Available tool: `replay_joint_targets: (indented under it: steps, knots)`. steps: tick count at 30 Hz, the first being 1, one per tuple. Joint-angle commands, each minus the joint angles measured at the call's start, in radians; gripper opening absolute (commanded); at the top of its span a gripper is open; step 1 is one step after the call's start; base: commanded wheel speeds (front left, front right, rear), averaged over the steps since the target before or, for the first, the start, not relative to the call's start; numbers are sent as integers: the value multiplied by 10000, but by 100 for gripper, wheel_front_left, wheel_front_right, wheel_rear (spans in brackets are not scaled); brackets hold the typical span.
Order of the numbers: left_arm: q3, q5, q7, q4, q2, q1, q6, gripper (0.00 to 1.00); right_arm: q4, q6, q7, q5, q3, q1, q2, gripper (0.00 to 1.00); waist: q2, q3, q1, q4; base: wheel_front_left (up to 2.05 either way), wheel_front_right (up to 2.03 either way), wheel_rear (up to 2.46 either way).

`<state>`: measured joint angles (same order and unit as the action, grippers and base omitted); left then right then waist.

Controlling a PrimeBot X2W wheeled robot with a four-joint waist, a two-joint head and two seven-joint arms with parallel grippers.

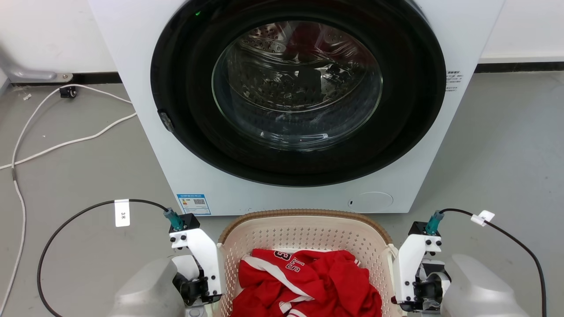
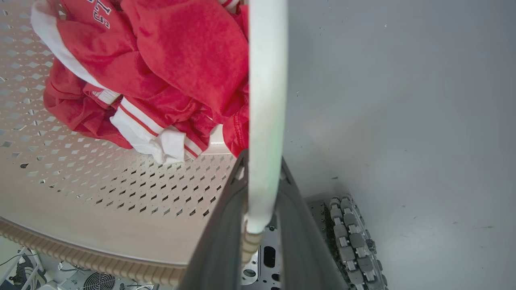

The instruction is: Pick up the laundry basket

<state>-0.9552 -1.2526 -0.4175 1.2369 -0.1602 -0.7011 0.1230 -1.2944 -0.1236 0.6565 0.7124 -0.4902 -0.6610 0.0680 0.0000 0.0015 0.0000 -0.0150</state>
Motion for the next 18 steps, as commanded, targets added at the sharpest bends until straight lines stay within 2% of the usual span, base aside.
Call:
replay_joint_targets:
  steps: [1, 18]
  knots:
    - [15, -121, 75, -171, 379, -11, 139, 0, 97, -130, -18, 53, 58, 23, -322, 0, 0, 2, 0, -2, 0, 0, 0]
    - [-78, -273, 55, -104, 389, 68, 140, 0, 97, -130, -7, -48, 134, -10, -323, 0, 0, -9, 0, -24, 0, 0, 0]
